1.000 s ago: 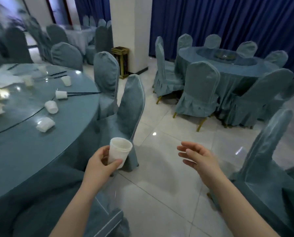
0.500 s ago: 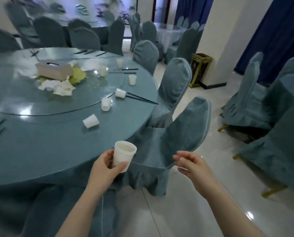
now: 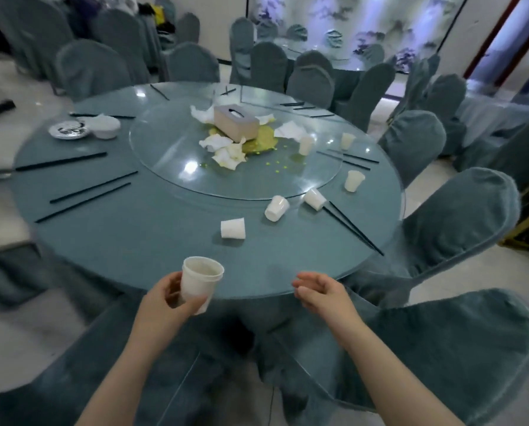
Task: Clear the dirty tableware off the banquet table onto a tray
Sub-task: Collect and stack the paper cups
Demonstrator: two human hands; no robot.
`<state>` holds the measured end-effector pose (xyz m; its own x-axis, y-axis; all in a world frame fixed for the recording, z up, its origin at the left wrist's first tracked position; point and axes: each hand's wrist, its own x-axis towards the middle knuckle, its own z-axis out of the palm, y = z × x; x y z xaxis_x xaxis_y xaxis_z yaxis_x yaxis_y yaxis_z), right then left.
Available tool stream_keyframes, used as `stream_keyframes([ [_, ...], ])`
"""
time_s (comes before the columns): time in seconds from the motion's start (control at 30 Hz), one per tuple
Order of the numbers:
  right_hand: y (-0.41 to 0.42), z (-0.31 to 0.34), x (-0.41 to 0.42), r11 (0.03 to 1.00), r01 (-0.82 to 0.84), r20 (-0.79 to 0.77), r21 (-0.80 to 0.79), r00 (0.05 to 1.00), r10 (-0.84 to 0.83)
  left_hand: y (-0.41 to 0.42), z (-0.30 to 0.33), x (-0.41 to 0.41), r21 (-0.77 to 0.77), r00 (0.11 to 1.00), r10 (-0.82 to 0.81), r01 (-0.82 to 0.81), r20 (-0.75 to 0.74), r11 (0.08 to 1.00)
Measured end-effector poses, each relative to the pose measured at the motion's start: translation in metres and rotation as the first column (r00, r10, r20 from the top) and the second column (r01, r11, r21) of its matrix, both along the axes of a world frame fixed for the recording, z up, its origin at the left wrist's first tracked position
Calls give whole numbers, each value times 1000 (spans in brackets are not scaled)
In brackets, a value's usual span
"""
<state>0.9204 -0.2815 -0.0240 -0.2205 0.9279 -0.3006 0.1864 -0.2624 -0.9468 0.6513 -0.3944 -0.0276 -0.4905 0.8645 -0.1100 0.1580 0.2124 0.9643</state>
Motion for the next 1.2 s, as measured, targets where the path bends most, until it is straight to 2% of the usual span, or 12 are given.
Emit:
stream_keyframes([
  [0.2,74,-16,-45,973,-225,132,49,967,217,20,-9,-20,-51,982,188,-188,-2,981],
  [0.37,134,-30,-88,942,-327,283,71,913,295,74,-17,-54,-48,961,275,-273,37,961],
  [0.63,211,-69,-145,894,-433,513,113,796,321,136,-30,-100,-114,975,218,-220,-31,969],
  [0.8,226,-97,-161,857,-512,588,63,713,383,144,-42,-109,-175,979,193,-202,-65,964],
  [0.9,229,-94,-170,881,-468,461,70,798,387,150,-45,-108,-199,983,155,-173,-102,965],
  [1.0,228,-74,-180,895,-443,174,51,886,429,159,-42,-106,-229,974,105,-151,-201,962],
  [1.1,234,-45,-184,862,-503,11,66,864,504,174,-31,-103,-217,950,35,-106,-310,970],
  [1.2,244,-27,-184,789,-612,35,56,791,611,197,-23,-98,-218,924,-84,1,-373,976],
])
